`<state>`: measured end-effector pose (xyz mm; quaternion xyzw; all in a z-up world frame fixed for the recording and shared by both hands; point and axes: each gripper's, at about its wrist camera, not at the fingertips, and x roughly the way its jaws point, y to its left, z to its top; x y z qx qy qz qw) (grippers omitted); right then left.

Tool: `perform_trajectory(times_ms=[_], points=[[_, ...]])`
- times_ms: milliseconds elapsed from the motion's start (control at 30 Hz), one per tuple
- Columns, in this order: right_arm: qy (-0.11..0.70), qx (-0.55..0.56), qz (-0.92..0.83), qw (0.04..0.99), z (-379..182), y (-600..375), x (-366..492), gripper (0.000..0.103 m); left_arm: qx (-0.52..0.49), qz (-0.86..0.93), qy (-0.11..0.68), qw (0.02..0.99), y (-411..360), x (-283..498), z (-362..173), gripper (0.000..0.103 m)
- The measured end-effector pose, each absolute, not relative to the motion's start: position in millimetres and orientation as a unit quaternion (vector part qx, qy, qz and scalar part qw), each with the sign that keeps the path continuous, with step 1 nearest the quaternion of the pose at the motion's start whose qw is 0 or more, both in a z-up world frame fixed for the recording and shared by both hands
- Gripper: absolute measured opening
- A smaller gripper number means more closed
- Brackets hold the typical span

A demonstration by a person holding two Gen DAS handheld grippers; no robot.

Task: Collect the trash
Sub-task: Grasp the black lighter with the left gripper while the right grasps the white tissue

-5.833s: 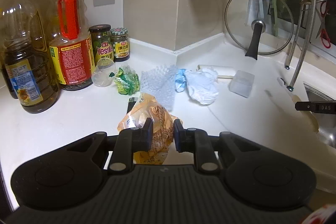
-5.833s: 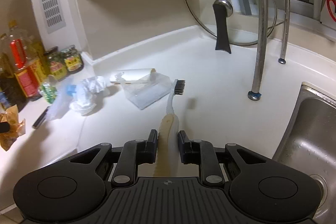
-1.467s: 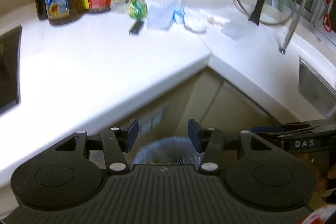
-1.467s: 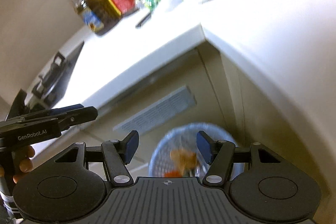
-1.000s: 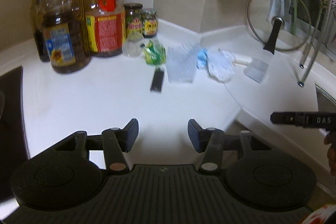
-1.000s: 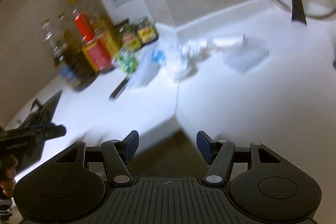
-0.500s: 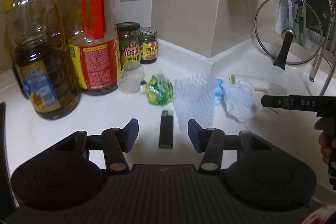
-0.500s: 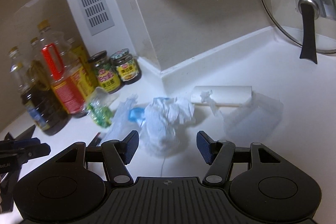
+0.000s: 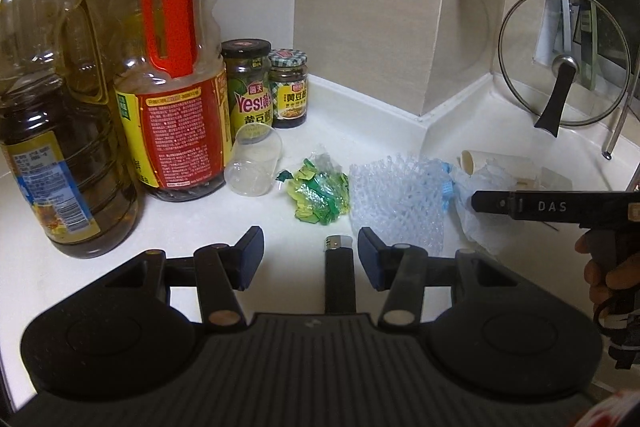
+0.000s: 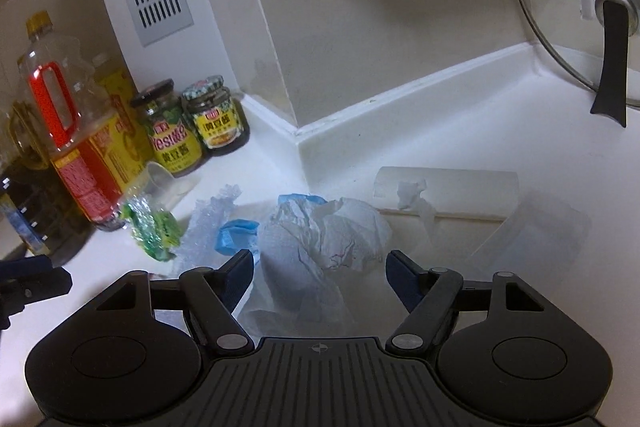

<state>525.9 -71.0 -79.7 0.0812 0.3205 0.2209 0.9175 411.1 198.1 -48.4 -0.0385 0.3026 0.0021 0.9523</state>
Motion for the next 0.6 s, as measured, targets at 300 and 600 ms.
perform_trajectory(times_ms=[300, 600], points=[[0.316, 0.070, 0.226, 0.919, -79.5, -75.1, 516.2, 0.026, -0.034, -0.019, 0.327, 0.944, 193.8, 424.9, -65.9, 0.047], [0.270, 0.100, 0.207, 0.935, -50.1, -103.4, 481.1, 0.025, -0.016, -0.034, 0.352, 0.935, 179.2, 439.1, -82.3, 0.039]])
